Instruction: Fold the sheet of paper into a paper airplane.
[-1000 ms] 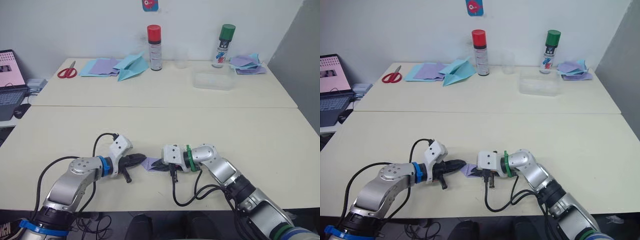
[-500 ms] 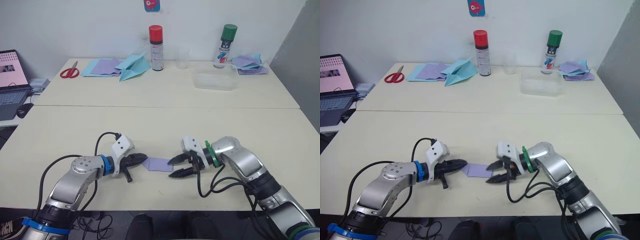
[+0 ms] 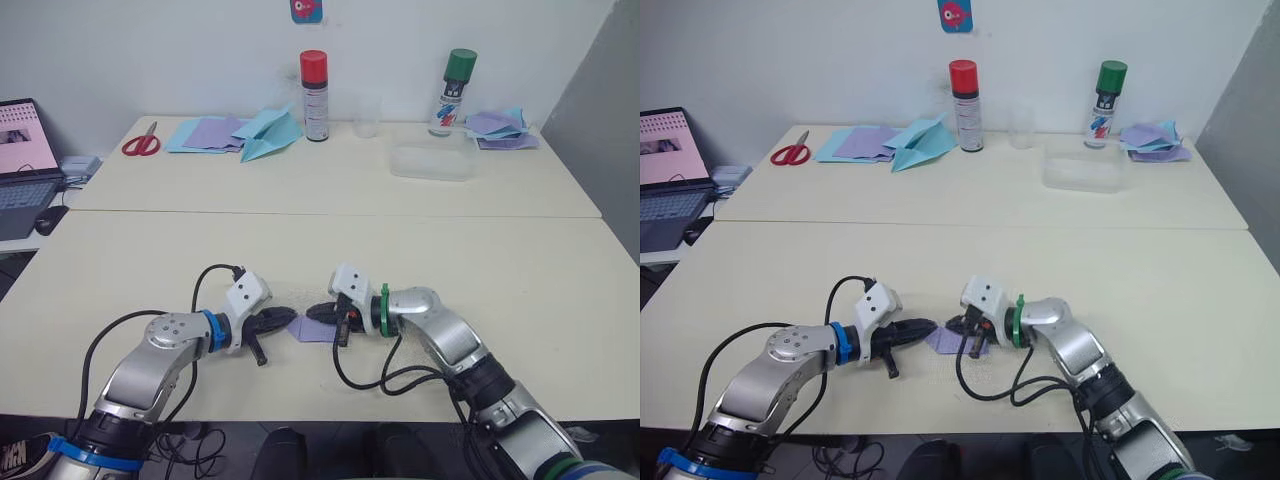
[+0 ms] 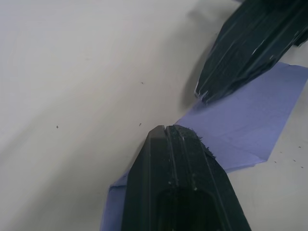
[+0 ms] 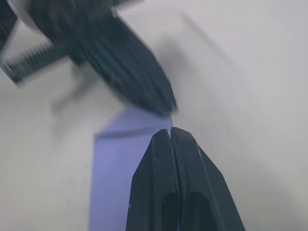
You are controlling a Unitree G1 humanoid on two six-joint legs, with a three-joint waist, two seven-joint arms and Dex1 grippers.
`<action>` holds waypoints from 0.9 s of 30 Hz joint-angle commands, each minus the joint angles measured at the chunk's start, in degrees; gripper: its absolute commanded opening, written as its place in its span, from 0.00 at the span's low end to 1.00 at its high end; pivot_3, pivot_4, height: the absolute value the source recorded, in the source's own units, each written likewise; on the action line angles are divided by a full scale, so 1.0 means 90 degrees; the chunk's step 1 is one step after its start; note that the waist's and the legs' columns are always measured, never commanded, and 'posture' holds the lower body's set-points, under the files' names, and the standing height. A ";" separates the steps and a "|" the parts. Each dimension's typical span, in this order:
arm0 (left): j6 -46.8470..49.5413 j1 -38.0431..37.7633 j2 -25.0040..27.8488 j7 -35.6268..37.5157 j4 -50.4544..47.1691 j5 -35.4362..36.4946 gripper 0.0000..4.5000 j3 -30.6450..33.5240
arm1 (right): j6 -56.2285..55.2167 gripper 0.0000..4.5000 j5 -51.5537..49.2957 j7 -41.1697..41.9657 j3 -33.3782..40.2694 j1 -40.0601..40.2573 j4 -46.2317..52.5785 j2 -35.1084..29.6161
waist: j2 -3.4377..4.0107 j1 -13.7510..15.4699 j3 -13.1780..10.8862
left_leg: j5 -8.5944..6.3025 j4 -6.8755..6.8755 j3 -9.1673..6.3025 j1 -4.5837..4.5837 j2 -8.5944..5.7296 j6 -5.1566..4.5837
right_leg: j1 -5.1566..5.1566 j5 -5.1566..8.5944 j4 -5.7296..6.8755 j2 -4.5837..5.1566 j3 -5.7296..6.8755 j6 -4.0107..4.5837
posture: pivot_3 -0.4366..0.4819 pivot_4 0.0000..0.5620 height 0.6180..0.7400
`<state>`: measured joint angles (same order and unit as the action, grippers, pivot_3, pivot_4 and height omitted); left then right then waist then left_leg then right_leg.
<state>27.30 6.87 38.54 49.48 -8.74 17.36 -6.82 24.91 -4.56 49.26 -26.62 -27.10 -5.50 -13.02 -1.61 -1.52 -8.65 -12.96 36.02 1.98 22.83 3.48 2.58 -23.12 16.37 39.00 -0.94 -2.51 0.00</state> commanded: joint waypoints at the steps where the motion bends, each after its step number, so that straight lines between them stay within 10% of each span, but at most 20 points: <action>1: 0.0221 -0.0307 0.0032 0.0036 0.0245 -0.0257 0.00 -0.0350 | -0.0254 0.01 0.0287 -0.0040 -0.0159 0.0080 0.0009 -0.0158 | 0.0002 -0.0004 0.0004 | 0.0000 0.0000 -0.0001 -0.0002 0.0001 0.0000 | 0.0000 0.0000 0.0000 0.0000 0.0000 0.0000 | 0.48 0.27 1.00; 16: 0.0170 -0.0340 0.0015 0.0037 0.0284 -0.0281 0.00 -0.0354 | -0.0229 0.01 -0.0061 0.0416 0.0464 0.0572 0.0398 -0.1432 | -0.0009 -0.0003 0.0044 | 0.0000 -0.0002 -0.0002 -0.0007 0.0002 0.0000 | 0.0007 0.0002 -0.0002 -0.0001 0.0001 0.0000 | 0.48 0.27 1.00; 27: 0.0146 -0.0315 0.0031 0.0091 0.0311 -0.0263 0.00 -0.0294 | -0.0578 0.01 -0.0444 0.0307 0.0471 0.0567 0.0979 -0.0635 | -0.0001 -0.0014 0.0038 | 0.0000 -0.0005 -0.0007 -0.0005 0.0006 0.0000 | 0.0003 0.0002 0.0000 -0.0005 0.0006 0.0000 | 0.48 0.27 1.00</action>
<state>26.89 6.38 38.58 49.60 -8.70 16.86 -6.70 19.91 -9.99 52.69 -20.88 -21.83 2.66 -19.04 -1.62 -1.65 -8.30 -12.96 35.98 1.92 22.79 3.54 2.58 -23.09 16.38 38.99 -0.98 -2.46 0.00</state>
